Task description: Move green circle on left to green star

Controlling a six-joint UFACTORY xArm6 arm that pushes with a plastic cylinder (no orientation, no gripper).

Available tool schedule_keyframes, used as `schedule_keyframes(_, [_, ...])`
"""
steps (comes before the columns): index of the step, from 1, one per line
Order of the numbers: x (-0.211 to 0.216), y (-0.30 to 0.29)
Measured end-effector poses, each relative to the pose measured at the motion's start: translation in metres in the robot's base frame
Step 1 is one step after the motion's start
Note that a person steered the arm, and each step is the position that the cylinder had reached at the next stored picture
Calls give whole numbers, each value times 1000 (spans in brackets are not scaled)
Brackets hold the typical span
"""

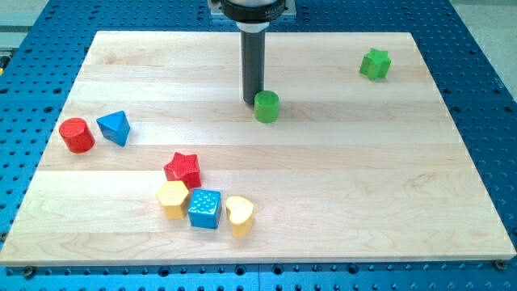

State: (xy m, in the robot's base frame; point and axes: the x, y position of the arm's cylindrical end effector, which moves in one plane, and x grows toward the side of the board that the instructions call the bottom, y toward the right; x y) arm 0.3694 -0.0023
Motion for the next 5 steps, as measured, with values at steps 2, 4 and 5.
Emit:
schedule_keyframes(2, [58, 2])
schedule_keyframes(4, [-27, 57])
schedule_keyframes(5, [-41, 95])
